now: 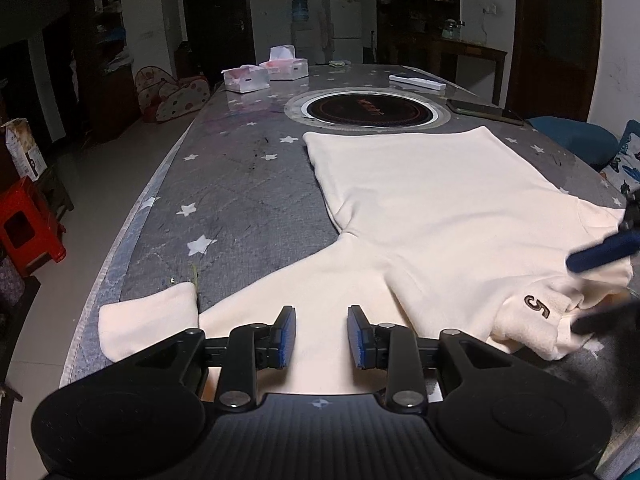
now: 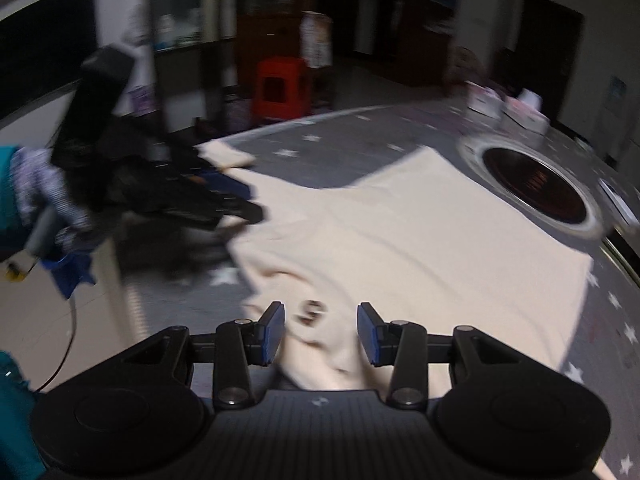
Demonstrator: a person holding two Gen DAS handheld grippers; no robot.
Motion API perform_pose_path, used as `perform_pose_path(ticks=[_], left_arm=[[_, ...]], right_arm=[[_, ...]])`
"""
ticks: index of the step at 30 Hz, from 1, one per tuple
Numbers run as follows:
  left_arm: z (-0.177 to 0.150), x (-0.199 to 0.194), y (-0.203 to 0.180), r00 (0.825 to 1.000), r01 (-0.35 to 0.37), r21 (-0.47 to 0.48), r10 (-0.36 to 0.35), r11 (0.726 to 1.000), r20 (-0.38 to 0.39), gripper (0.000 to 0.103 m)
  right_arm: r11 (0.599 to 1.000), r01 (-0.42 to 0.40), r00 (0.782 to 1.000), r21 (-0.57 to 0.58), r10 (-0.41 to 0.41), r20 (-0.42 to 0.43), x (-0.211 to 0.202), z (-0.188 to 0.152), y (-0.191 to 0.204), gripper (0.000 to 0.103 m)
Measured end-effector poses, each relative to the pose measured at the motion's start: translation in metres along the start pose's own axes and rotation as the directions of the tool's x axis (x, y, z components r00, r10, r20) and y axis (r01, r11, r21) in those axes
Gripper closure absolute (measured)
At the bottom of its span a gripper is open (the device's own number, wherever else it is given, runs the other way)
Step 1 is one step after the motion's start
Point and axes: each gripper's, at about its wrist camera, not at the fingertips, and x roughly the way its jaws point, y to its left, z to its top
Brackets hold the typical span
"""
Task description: Fold clothes
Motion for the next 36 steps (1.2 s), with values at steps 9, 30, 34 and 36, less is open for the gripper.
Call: perform_pose_path(ticks=[9, 30, 34, 36], left_arm=[[-0.001, -0.001, 0.003, 1.0, 0.003, -0.006, -0.003, 1.0, 0.005, 0.069], [0.0, 0.003, 0.014, 0.999, -0.031, 0.0, 0.031, 1.0, 0.004, 0.061], [0.005, 0.001, 0.01, 1.0, -0.029, 0.014, 0.029, 0.999, 0.002, 0.061], [0.009, -0.002, 0.004, 1.0, -0.012, 0.023, 0.012, 1.0, 0.016, 0.061]], right_arm=[[0.994, 0.035, 0.999, -0.1, -0.038, -0.022, 0.027, 0.003, 0.03, 0.082], [0.995, -0.069, 0.997, -0.077, 0.067, -0.029, 0.003, -0.014, 0.024, 0.093], [0.996, -0.083, 0.996, -0.046, 0.082, -0.016, -0.007, -0.015, 0.019, 0.089], [0.997, -0.075, 0.997, -0.026, 0.075, 0.003, -0.018, -0.015, 0.014, 0.088]])
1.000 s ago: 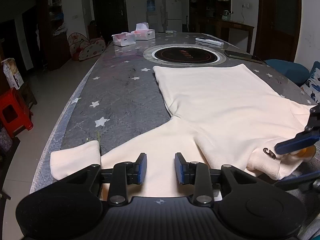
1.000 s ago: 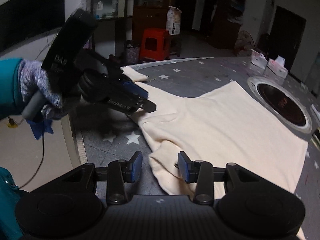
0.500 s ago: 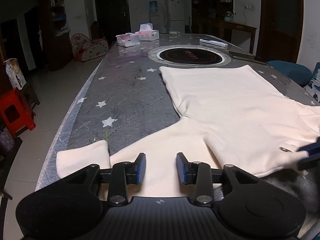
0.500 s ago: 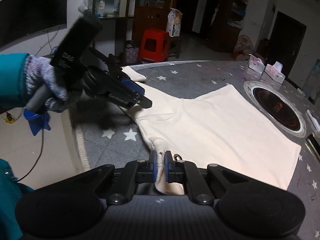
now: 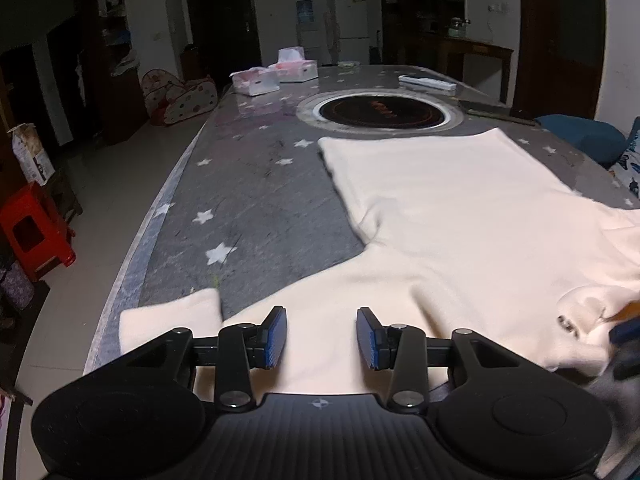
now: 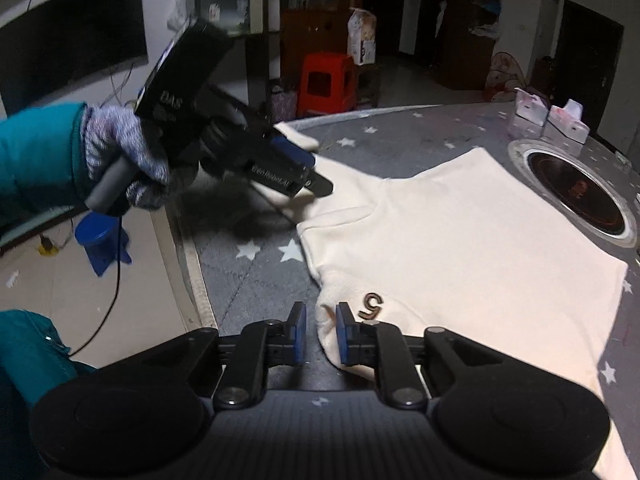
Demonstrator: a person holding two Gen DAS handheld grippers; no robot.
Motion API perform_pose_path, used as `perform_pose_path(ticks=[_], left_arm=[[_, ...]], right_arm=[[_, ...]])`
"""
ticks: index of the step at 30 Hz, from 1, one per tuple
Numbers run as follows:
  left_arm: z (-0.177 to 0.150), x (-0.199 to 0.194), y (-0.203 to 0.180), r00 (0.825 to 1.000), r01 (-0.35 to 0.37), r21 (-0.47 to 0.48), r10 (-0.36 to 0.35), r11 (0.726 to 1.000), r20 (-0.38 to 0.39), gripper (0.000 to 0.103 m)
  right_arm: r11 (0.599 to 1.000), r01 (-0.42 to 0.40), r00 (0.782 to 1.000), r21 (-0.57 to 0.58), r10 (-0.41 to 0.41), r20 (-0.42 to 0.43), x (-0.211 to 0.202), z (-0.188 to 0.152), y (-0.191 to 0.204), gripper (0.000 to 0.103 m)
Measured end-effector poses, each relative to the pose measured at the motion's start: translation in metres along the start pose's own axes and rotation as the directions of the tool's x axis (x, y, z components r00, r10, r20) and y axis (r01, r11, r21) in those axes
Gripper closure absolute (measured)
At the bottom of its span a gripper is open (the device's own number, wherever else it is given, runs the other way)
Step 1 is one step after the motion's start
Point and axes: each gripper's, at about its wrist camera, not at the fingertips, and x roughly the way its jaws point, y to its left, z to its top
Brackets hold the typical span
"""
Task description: Fold clothes
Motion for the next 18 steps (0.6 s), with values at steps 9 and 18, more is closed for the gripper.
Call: perform_pose_path(ticks=[9, 18], left_arm=[[0.022, -0.004, -0.05, 0.988, 0.139, 0.067, -0.142, 0.988, 0.055, 0.061], [0.034, 0.019, -0.105, 0.966, 0.254, 0.169, -0.258, 0.952, 0.006, 0.061]], right_arm=[[0.978, 0.131, 0.991, 0.164, -0.126, -0.042, -0.008, -0.024, -0.04, 0.086], [0.947, 0.16, 0.987, 0.278, -0.159, -0.027, -0.03, -0.042, -0.057, 0.072]])
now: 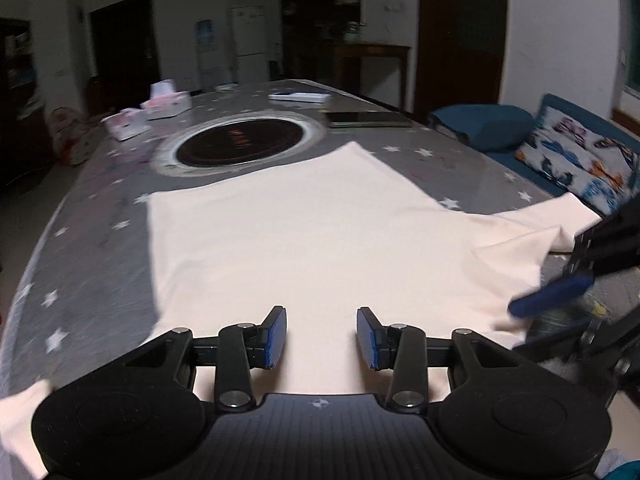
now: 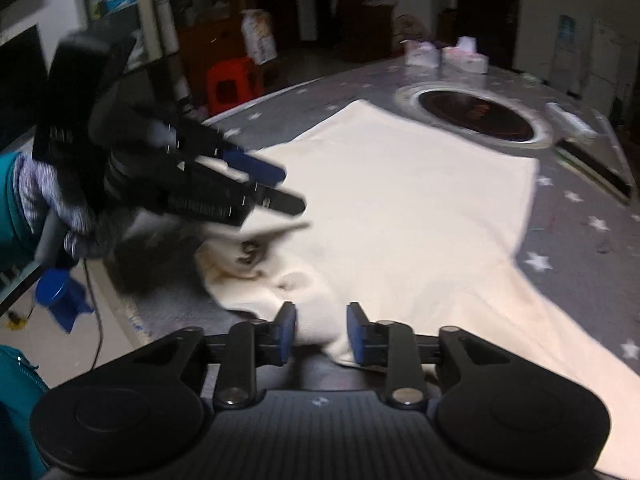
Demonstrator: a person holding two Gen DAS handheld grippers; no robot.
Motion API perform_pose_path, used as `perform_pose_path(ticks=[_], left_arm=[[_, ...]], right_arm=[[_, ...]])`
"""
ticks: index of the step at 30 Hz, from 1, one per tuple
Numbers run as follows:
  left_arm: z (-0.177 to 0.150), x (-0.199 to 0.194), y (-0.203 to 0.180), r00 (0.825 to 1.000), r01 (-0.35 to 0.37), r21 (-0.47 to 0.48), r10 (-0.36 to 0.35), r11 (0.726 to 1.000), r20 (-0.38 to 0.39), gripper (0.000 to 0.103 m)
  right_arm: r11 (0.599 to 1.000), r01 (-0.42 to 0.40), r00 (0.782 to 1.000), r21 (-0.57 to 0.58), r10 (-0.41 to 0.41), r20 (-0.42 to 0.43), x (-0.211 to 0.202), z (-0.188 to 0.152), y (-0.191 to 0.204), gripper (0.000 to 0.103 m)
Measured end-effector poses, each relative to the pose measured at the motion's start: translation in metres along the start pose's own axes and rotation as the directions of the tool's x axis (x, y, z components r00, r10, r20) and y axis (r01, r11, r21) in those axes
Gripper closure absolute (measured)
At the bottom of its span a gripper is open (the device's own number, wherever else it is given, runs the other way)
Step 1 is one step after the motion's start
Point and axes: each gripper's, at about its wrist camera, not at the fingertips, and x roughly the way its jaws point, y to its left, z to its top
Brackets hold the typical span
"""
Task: Fold clothes
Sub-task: 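Grasp the sleeve cuff with the right gripper and lay it across the body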
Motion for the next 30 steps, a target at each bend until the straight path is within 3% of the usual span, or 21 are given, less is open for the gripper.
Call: perform_pose_path(ticks=[8, 10, 12, 20, 26, 30], left_arm=[[0.013, 0.011, -0.03, 0.998, 0.062, 0.061, -0.062, 0.996, 0.008, 0.061], [0.015, 0.012, -0.038, 0.997, 0.079, 0.072, -0.079, 0.994, 0.005, 0.061], [0.016, 0.015, -0.047, 0.995, 0.094, 0.085, -0.095, 0.992, 0.002, 0.061], [0.02, 0.024, -0.076, 0.987, 0.163, 0.133, -0.162, 0.978, -0.014, 0.061], [0.017, 0.03, -0.089, 0.982, 0.19, 0.166, -0.186, 0.968, -0.039, 0.063], [0.017, 0.032, -0.092, 0.981, 0.196, 0.177, -0.19, 0.965, -0.049, 0.063]], right_arm=[[0.967, 0.175, 0.982, 0.184, -0.186, 0.046, -0.033, -0.014, -0.056, 0.044], [0.949, 0.205, 0.974, 0.239, -0.221, 0.045, -0.039, -0.024, -0.068, 0.027], [0.929, 0.233, 0.965, 0.289, -0.257, 0.047, -0.045, -0.034, -0.079, 0.02], [0.832, 0.342, 0.919, 0.437, -0.394, 0.032, -0.069, -0.065, -0.123, 0.022], [0.736, 0.423, 0.872, 0.529, -0.489, -0.017, -0.082, -0.09, -0.158, 0.038], [0.707, 0.455, 0.855, 0.541, -0.516, -0.046, -0.081, -0.101, -0.176, 0.048]])
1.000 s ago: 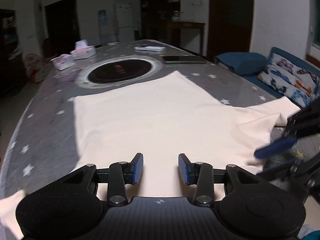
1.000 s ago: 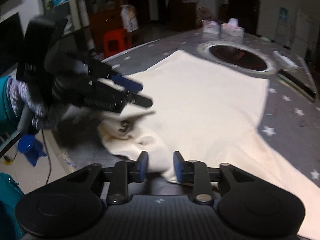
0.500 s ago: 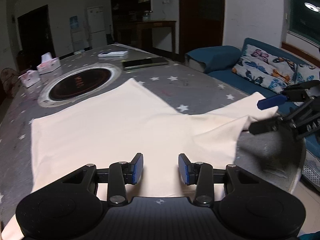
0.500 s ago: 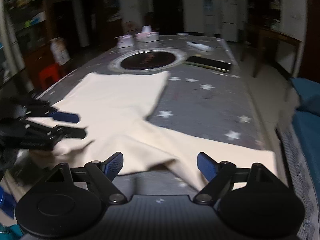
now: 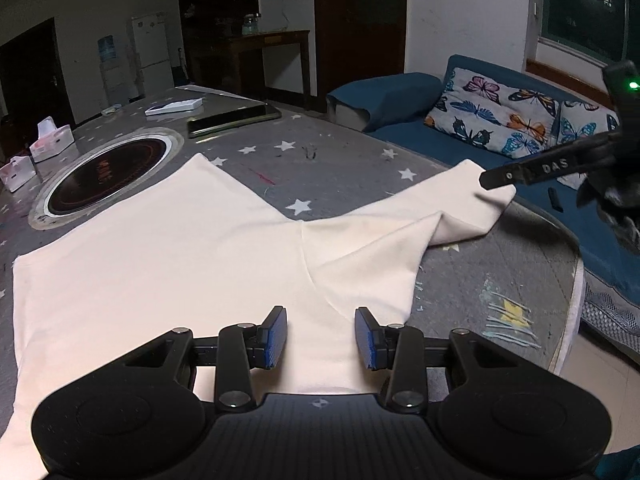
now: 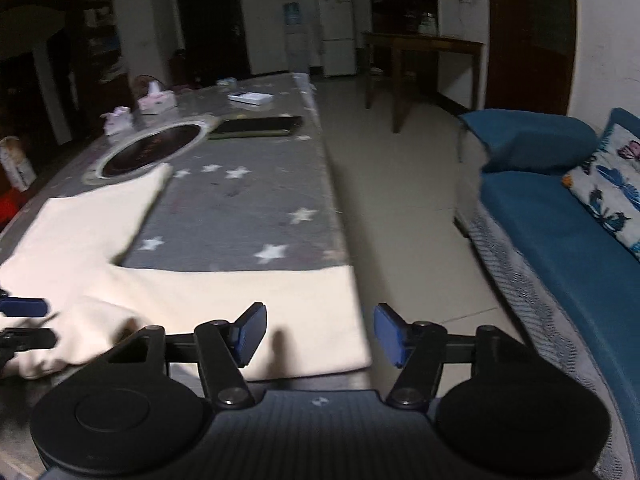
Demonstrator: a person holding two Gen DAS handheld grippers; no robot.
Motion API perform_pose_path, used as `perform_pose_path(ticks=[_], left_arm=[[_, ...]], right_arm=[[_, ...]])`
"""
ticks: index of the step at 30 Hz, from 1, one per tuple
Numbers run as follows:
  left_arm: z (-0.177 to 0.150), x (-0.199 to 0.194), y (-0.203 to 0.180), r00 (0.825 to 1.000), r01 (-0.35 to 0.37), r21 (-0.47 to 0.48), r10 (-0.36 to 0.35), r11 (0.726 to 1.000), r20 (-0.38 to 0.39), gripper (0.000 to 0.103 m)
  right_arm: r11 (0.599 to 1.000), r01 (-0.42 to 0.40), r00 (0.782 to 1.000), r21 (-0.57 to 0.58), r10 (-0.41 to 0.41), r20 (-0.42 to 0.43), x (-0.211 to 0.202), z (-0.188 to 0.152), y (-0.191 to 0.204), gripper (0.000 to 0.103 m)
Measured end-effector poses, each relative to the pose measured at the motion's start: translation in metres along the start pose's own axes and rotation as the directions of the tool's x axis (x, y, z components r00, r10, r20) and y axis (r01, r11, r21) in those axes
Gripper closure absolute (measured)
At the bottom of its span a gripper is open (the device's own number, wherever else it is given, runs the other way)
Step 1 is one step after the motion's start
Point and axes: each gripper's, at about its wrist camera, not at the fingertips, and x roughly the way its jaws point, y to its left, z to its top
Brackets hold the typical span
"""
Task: Fold clothes
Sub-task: 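Grasp the sleeve cuff with the right gripper and lay it across the body, then grasp the sweatshirt side edge with the right gripper and lift it up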
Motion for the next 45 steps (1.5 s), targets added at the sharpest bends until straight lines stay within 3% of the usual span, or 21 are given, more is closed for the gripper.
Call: perform_pose_path(ticks=[9, 11, 21, 27, 30, 35, 39, 45], left_arm=[[-0.001, 0.0, 0.0, 1.0, 0.02, 0.013, -0.02, 1.0, -0.009, 0.063], [-0.002, 0.001, 0.001, 1.0, 0.026, 0.011, -0.026, 1.0, -0.011, 0.063], [-0.003, 0.001, 0.006, 0.998, 0.056, 0.013, -0.055, 0.998, -0.017, 0.063], [-0.003, 0.002, 0.007, 0.998, 0.067, 0.008, -0.067, 0.998, -0.019, 0.063], [-0.002, 0.003, 0.007, 0.997, 0.068, 0.008, -0.068, 0.998, -0.02, 0.062], [-0.003, 0.002, 0.007, 0.997, 0.07, 0.011, -0.07, 0.997, -0.02, 0.061], [-0.002, 0.002, 0.007, 0.997, 0.069, 0.016, -0.069, 0.997, -0.022, 0.061], [-0.001, 0.002, 0.007, 0.998, 0.063, 0.018, -0.063, 0.998, -0.024, 0.061]], right_arm=[[0.999, -0.017, 1.0, -0.034, 0.016, -0.015, 0.026, 0.007, -0.008, 0.09], [0.997, 0.001, 1.0, -0.071, -0.002, -0.009, 0.03, 0.012, -0.004, 0.094], [0.969, 0.05, 0.998, -0.242, -0.039, 0.052, 0.061, 0.055, 0.015, 0.097], [0.972, 0.076, 0.997, -0.222, -0.071, 0.03, 0.086, 0.06, 0.011, 0.097], [0.983, 0.041, 0.999, -0.18, -0.034, 0.039, 0.075, 0.057, 0.011, 0.095], [0.965, -0.121, 0.992, -0.232, 0.126, 0.006, 0.046, 0.038, 0.04, 0.091], [0.934, -0.226, 0.974, -0.277, 0.223, -0.043, 0.037, 0.021, 0.064, 0.078], [0.938, -0.188, 0.982, -0.29, 0.185, -0.037, 0.031, 0.009, 0.062, 0.075]])
